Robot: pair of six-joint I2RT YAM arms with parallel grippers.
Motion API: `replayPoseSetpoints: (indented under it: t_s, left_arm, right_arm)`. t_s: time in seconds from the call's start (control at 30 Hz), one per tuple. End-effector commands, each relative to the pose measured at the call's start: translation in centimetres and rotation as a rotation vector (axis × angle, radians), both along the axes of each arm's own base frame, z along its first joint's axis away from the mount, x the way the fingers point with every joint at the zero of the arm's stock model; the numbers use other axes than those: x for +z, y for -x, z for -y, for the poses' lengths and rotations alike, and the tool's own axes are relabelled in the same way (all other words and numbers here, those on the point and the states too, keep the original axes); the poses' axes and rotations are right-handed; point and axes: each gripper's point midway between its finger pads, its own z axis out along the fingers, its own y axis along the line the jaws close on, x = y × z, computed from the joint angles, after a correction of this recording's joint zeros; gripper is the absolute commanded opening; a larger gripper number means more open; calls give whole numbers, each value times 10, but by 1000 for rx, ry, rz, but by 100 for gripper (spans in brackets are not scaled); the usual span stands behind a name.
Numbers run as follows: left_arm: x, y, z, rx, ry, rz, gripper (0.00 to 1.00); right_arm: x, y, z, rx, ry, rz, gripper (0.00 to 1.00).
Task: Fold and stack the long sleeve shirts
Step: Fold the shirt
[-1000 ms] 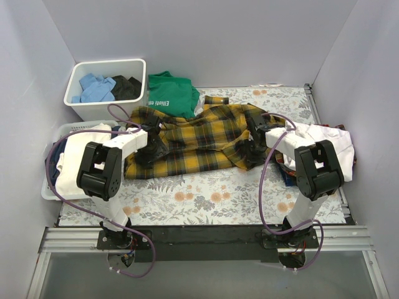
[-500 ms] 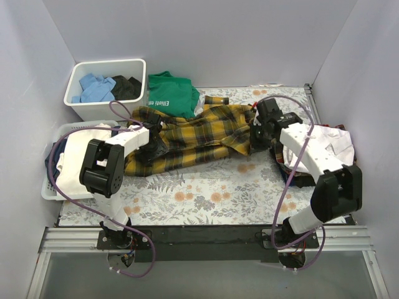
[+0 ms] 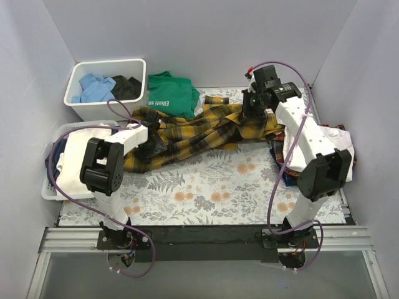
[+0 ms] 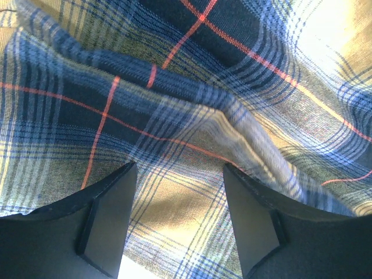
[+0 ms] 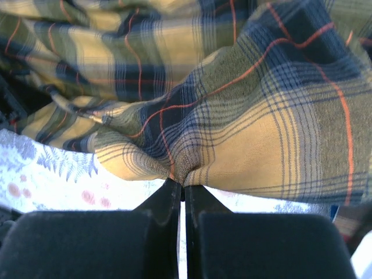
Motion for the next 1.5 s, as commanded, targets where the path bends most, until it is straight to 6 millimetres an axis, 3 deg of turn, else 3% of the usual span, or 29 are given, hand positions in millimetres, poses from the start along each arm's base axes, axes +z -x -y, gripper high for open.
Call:
replayPoseSetpoints:
  t_s: [0.0, 0.03, 0.07, 0.13, 0.17, 0.23, 0.27, 0.3, 0.33, 0.43, 0.57, 0.63, 0.67, 0.7, 0.77, 0.83, 0.87, 0.9, 0.97, 1.07, 1.17, 1.33, 1.47]
  left_arm:
    - [-3, -12, -10, 1, -47, 25, 60]
    - [-3, -12, -11, 1, -49, 22, 60]
    - [-4, -11, -12, 1, -50, 17, 60]
    - [-6, -10, -12, 0, -52, 14, 60]
    - [-6, -11, -12, -4, -50, 16, 60]
    - [-8, -9, -13, -5, -54, 8, 60]
    - [-9, -9, -12, -6, -52, 6, 60]
    - [-10, -8, -12, -6, -53, 2, 60]
    - [-11, -8, -12, -8, -52, 0, 60]
    - [-13, -7, -12, -8, -51, -7, 60]
    - [-14, -6, -12, -11, -48, -7, 60]
    - [-13, -7, -12, -11, -47, -6, 60]
    - [-13, -8, -11, -13, -41, -1, 60]
    - [-13, -7, -11, -15, -42, -3, 60]
    - [-13, -8, -10, -15, -38, 2, 60]
    - [-13, -8, -10, -18, -34, 2, 60]
    - [-12, -8, -9, -17, -30, 3, 60]
    - [-12, -8, -9, -20, -29, 3, 60]
    - [-10, -8, -8, -20, -25, 6, 60]
    - [-10, -7, -8, -21, -21, 5, 60]
    - [-8, -7, -8, -22, -22, 7, 60]
    - [-6, -5, -8, -22, -21, 5, 60]
    - [-5, -2, -11, -21, -24, 5, 60]
  right_arm:
    - [-1, -47, -11, -1, 17, 53, 1]
    - [-8, -54, -14, 1, 16, 43, 1]
    - [-27, -61, -19, 11, 25, 4, 1]
    - [-35, -74, -23, 15, 26, 3, 1]
    - [-54, -80, -25, 19, 42, -31, 1]
    - [-60, -91, -29, 26, 48, -21, 3]
    - [-75, -95, -29, 28, 64, -42, 6]
    - [-77, -100, -29, 40, 76, -31, 11]
    - [-76, -105, -29, 41, 82, -18, 26]
    - [-66, -111, -20, 18, 121, 27, 40]
    - [-30, -101, 10, -52, 199, 113, 50]
    - [-23, -94, 19, -66, 222, 143, 52]
    - [-5, -88, 26, -88, 230, 186, 53]
    - [-21, -76, 34, -90, 257, 147, 54]
    - [-21, -61, 46, -114, 280, 143, 54]
    - [-52, -37, 59, -124, 320, 57, 53]
    - [-52, -28, 63, -137, 317, 53, 53]
    - [-75, -13, 70, -134, 335, -5, 53]
    - [-83, -4, 70, -127, 319, -10, 52]
    - [-104, -5, 62, -83, 285, 7, 52]
    - [-116, -21, 56, -64, 248, 42, 51]
    - [-118, -49, 55, -65, 240, 110, 51]
    - [-122, -59, 60, -83, 248, 119, 51]
